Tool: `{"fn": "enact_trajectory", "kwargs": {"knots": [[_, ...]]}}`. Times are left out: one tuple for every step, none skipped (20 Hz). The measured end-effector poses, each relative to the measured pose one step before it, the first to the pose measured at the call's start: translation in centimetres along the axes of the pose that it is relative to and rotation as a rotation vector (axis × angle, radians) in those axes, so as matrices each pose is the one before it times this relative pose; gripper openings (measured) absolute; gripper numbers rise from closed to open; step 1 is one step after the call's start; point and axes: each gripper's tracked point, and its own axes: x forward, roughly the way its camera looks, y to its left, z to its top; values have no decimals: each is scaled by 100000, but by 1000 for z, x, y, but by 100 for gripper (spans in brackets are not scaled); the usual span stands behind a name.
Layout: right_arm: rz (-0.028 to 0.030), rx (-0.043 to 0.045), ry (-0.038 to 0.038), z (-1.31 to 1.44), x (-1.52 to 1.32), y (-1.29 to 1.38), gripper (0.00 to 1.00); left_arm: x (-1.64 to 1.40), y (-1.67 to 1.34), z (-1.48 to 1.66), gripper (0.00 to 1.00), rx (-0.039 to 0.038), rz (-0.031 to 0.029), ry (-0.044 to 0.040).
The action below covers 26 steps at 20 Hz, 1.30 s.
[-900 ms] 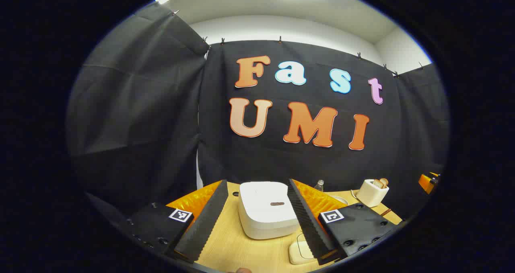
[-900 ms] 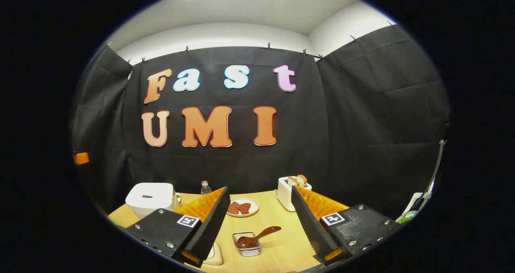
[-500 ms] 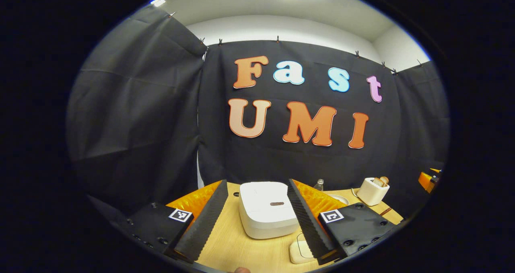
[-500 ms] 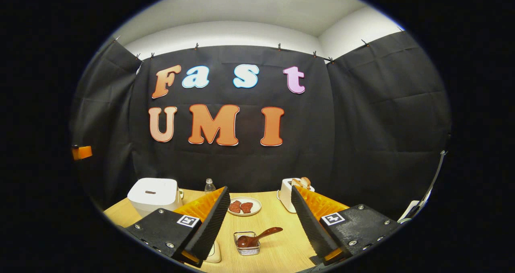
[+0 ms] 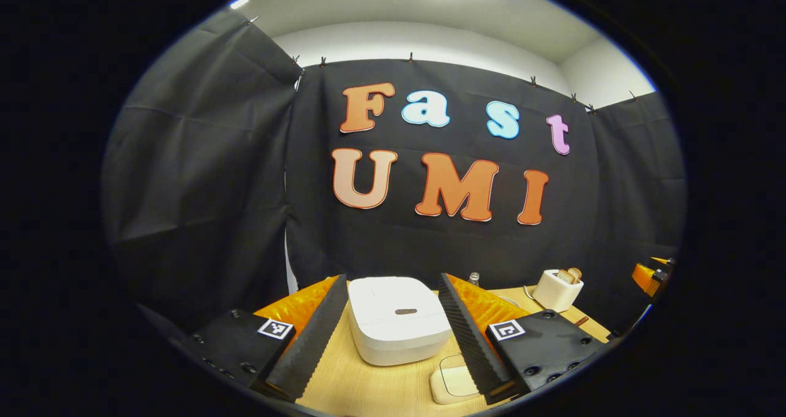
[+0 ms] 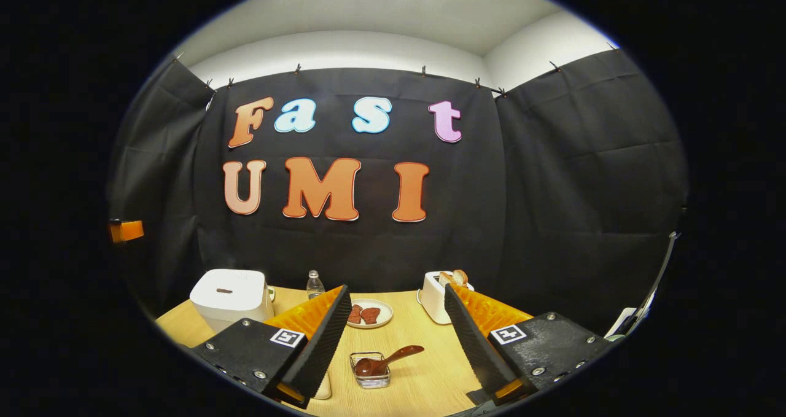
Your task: Close the left gripper, press the button to open the rice cooker; take a wooden spoon from the chopstick holder with the right hand, scoop a spoonful of rice and pour it into the rice cooker, then put the wooden spoon back into the chopstick holder.
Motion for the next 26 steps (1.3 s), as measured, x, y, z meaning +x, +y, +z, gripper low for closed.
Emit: {"fn": "enact_trajectory", "kwargs": {"knots": [[-273,-24,372,-41,118,-35,95,53,118,42,100,842,377,27],[-68,149,118,-142,123,4,95,-94,-138,5,100,576,-246,60],[26,98,86,-48,48,61,95,38,-79,107,94,474,-199,125],[135,38,79,6,-4,61,95,-44,-38,-133,88,277,-437,78],[388,-96,168,21,17,160,89,-6,152,-6,82,600,382,222],[551,-91,17,-111,87,244,89,-42,39,-31,69,159,66,254],[543,-253,15,44,99,237,89,24,156,80,57,121,1012,-25],[244,-462,72,-18,27,127,89,-201,369,-54,45,279,1065,376],[128,-605,105,-75,11,53,95,30,-110,-122,32,54,-628,657],[363,-609,-130,55,-136,116,89,124,-238,-151,32,-164,-998,354],[569,-616,-46,12,7,184,89,-96,-173,9,32,465,-870,138],[712,-622,235,-58,28,226,89,188,33,-163,32,1345,-511,892],[228,-512,103,26,-42,95,89,746,267,-378,32,1899,229,-228],[-8,-309,-29,-34,-29,-19,94,-684,901,174,27,1459,4256,-28],[-67,-174,-12,58,23,18,94,577,-760,-220,5,-278,-2045,-85],[-137,-153,-158,60,19,24,94,-429,-650,484,6,-712,-2432,-990],[-75,-221,-58,31,-1,-21,95,-260,-278,-83,5,-582,-623,-23],[-194,-263,282,-180,-79,-57,90,497,-838,-420,4,-529,-4262,1197],[-356,-112,140,24,11,-61,90,260,-550,-262,4,-775,-2209,831],[-375,58,102,62,105,-73,90,647,-197,-40,4,-1171,-1685,644],[-393,193,177,-30,1,-90,95,760,-286,-137,4,-1369,-1835,1389],[-364,140,287,-116,11,-141,95,801,-115,-128,5,-1146,-874,1039],[-307,-57,286,-112,5,-209,95,848,-199,-3,4,-570,-719,1179],[-503,-239,179,-60,7,-163,95,1056,-26,-371,5,-92,-650,1101],[-387,-263,174,-151,27,-138,95,1093,-135,-151,5,35,-1113,969],[-514,-206,429,-242,48,-129,91,1263,-154,-267,4,-32,-1097,970]]}}
